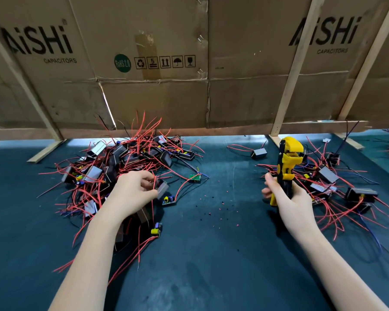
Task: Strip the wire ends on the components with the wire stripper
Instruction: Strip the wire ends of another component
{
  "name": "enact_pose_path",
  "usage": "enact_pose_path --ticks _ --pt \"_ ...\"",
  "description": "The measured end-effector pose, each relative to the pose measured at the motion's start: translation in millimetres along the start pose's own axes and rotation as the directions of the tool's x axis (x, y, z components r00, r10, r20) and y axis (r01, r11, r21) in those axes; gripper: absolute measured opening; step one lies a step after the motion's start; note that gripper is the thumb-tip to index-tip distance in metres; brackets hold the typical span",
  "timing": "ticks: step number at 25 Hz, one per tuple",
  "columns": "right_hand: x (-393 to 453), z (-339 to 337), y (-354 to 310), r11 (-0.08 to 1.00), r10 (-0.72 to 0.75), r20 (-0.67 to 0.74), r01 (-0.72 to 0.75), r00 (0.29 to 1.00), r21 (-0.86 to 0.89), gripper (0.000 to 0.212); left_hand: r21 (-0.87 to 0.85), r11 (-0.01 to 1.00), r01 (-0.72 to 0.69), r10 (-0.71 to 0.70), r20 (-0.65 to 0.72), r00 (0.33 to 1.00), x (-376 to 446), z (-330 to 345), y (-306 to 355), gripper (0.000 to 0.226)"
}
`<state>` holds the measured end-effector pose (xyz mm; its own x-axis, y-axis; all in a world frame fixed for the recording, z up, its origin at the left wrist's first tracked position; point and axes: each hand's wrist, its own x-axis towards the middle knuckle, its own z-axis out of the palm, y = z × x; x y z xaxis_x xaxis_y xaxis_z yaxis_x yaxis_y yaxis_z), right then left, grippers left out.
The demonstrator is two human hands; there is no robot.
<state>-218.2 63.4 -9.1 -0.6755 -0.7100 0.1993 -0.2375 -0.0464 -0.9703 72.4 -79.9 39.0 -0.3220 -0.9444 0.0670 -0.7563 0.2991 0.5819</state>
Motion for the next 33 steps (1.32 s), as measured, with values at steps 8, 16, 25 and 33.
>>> enact_pose_path --ticks 8,16,25,33 --pt "0 -1 0 0.999 0.011 -0.008 -0.011 1.000 0.033 0.047 0.324 0.936 -0.139 0.216 -0.214 0.953 4 8 -7 0.047" --pt "-1 0 0 1.000 -0.011 0.004 0.011 1.000 0.000 0.050 0.465 0.874 -0.137 0.129 0.049 0.990 3 19 -1 0.043" --pt "1 0 2 1.000 0.004 0.008 -0.005 1.000 0.018 0.043 -0.089 0.975 -0.205 0.183 -0.211 0.960 2 13 3 0.013" --pt "1 -1 3 1.000 0.013 0.000 -0.013 1.000 0.000 0.038 -0.955 0.089 -0.283 0.139 -0.270 0.953 0 -4 21 0.037"
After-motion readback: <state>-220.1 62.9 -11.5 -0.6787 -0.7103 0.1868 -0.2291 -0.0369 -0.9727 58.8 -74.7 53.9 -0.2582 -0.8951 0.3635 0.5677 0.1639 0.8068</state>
